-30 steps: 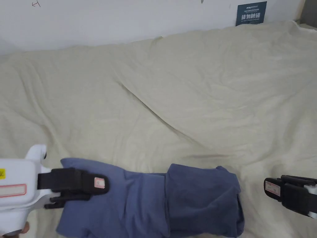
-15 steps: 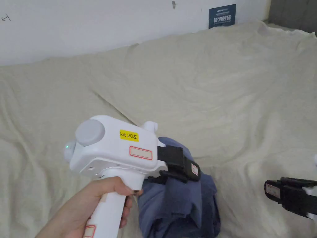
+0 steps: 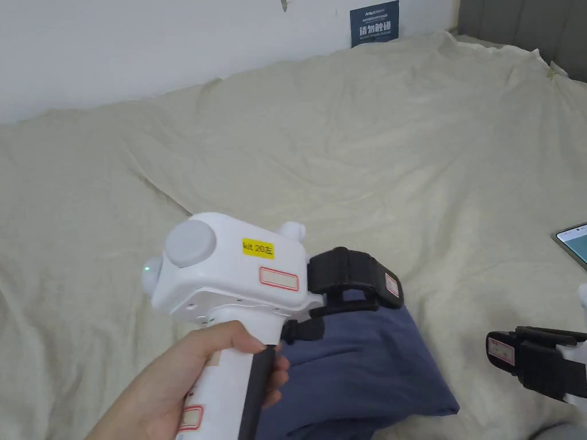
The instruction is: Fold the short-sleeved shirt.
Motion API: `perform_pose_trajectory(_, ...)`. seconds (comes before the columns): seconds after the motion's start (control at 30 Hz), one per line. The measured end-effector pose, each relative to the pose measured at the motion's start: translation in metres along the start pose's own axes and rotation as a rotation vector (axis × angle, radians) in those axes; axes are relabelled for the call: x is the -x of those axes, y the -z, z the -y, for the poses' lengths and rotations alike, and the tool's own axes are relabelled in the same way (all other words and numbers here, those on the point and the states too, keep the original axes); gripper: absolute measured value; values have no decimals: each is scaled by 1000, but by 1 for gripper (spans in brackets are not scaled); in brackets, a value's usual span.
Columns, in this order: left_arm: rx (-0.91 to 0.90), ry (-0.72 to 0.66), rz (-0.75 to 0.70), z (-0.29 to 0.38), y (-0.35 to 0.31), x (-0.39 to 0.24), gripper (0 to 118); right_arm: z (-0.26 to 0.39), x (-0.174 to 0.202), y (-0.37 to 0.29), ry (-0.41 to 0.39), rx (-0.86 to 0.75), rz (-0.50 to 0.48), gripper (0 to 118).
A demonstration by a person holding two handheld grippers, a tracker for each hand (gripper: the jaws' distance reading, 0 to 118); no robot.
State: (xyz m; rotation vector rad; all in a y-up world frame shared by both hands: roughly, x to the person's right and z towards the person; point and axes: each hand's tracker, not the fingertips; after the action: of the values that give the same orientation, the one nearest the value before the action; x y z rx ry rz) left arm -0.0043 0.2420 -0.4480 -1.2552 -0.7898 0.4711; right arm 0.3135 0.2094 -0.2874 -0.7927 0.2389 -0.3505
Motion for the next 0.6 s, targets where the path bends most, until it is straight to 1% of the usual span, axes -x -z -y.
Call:
perform_pose_trajectory(0.1,-77,-7,-28,5,-31,8,117,1,3,1,-12,3,-6,0)
perform_pose_trajectory(0.13,-90,-16,-35,9,-38,12,112,1,5,1,-17,4,-8,0)
perform_pose_trajectory(0.17,-117,-34,-50,13,-46,17,101,1,6,2,-21,4,-11,0)
perform_pose_trajectory(0.2,-120,-36,-71,19,-52,20,83,1,7,2,-24,3,-14,0)
perform_pose_trajectory(0.23,-123,-25,-83,24,-55,23,56,1,7,3,-26,3,-16,0)
perform_pose_trajectory(0.27,-128,-22,-112,29,-54,27,38,0,8,3,-26,1,-17,0)
perform_pose_trajectory(0.3,-126,-28,-147,32,-50,33,25,0,8,4,-27,-1,-21,0)
perform_pose_trajectory(0.33,-115,-34,-166,34,-45,38,20,0,8,5,-26,-2,-23,0)
perform_pose_trajectory(0.4,-99,-48,-158,41,-32,44,19,-1,9,5,-22,-4,-25,0)
perform_pose_trajectory(0.5,-90,-77,-98,45,-13,46,12,-1,8,5,-19,-3,-28,0)
perform_pose_trajectory(0.6,-79,-61,-83,38,7,41,11,0,6,4,-21,0,-23,0)
